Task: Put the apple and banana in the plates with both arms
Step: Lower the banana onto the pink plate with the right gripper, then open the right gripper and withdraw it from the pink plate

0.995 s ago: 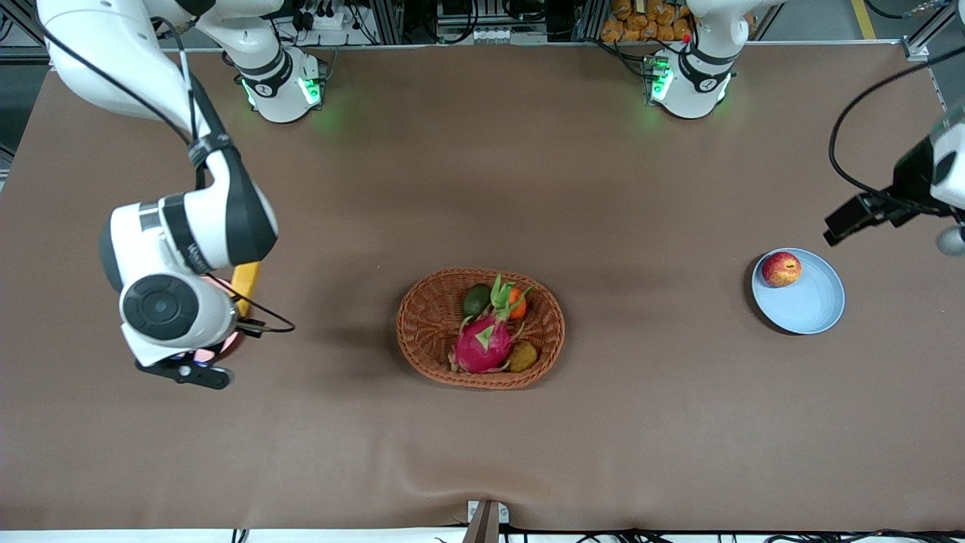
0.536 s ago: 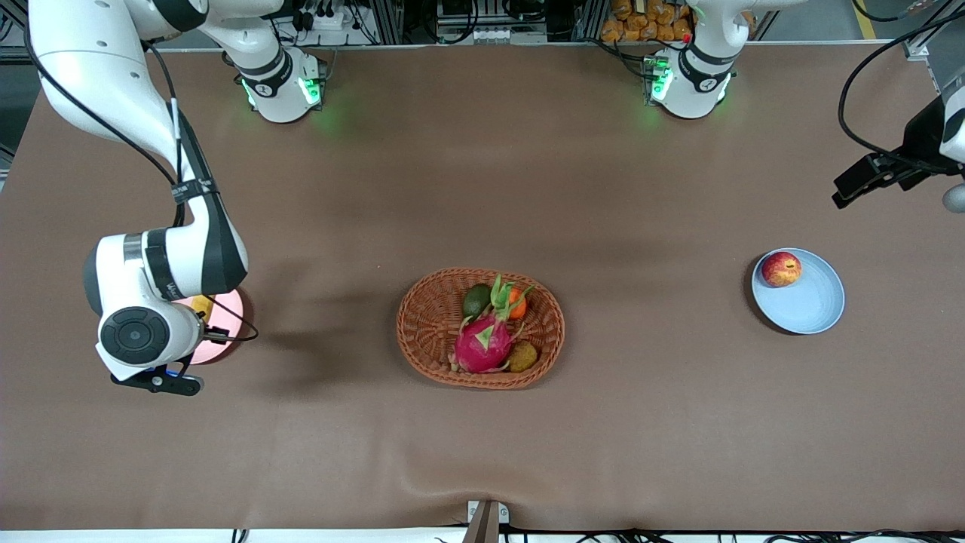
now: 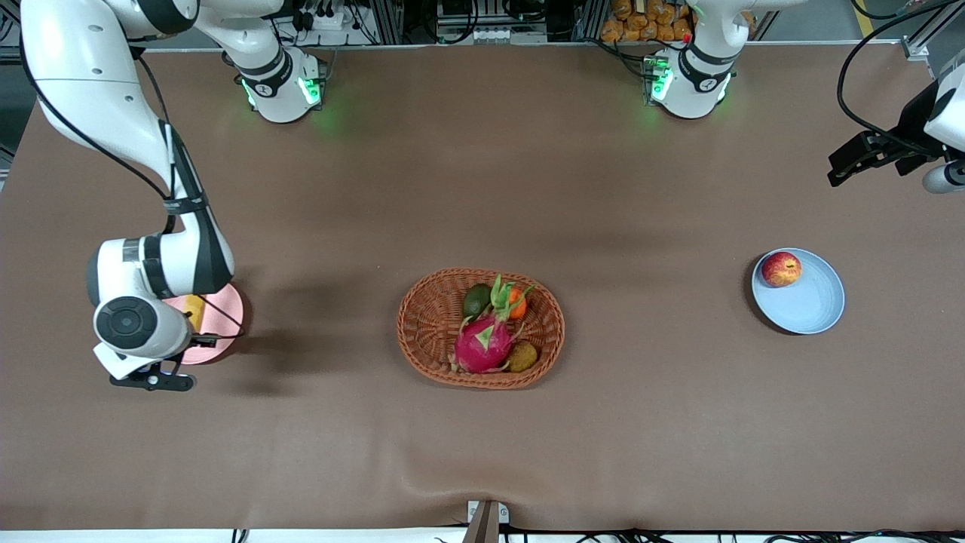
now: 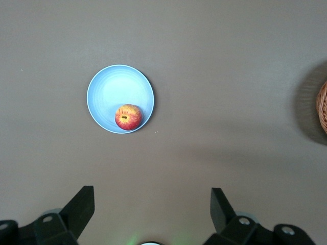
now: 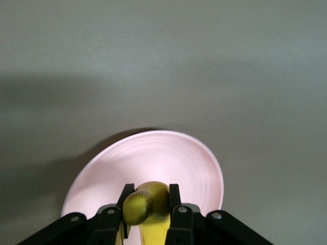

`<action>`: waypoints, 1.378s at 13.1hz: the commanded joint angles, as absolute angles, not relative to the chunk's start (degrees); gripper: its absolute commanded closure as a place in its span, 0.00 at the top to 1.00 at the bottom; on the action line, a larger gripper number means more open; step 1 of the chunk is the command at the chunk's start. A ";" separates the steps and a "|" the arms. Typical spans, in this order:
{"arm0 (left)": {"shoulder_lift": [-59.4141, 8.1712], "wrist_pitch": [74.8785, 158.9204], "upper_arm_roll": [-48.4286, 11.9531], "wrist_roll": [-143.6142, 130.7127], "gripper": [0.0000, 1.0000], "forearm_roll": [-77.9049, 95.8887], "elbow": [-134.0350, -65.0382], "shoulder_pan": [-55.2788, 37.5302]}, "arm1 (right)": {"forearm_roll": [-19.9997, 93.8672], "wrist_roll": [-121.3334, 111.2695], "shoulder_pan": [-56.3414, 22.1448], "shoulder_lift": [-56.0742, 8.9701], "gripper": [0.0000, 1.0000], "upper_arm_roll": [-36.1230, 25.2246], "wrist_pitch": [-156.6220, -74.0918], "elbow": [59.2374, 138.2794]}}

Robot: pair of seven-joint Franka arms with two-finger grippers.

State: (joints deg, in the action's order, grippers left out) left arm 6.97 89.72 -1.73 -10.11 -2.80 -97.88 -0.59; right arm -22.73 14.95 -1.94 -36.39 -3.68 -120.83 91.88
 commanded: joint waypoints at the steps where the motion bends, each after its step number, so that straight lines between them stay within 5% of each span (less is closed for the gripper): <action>1: 8.26 89.47 -0.97 -9.05 1.00 -2.11 -98.88 -1.93 | -21.62 11.87 -1.49 -34.71 0.01 -4.57 -126.28 95.19; 2: 8.17 89.56 -1.23 -9.05 1.00 -2.11 -98.79 -1.76 | -21.71 11.87 -1.41 -35.67 0.29 -4.92 -128.82 95.10; 3: 8.00 89.56 -1.40 -8.97 1.00 -2.11 -98.44 -1.67 | -21.62 11.87 -1.49 -36.21 0.97 -5.27 -130.50 95.18; 7: 7.47 90.96 -1.49 -9.05 1.00 -2.11 -98.17 -1.76 | -14.20 13.19 -5.00 -32.89 1.00 -5.01 -125.18 94.92; 18: 8.26 91.06 -1.41 -8.44 1.00 -1.93 -98.44 -1.14 | -2.72 0.09 -4.31 -3.80 1.00 -3.51 -99.33 94.83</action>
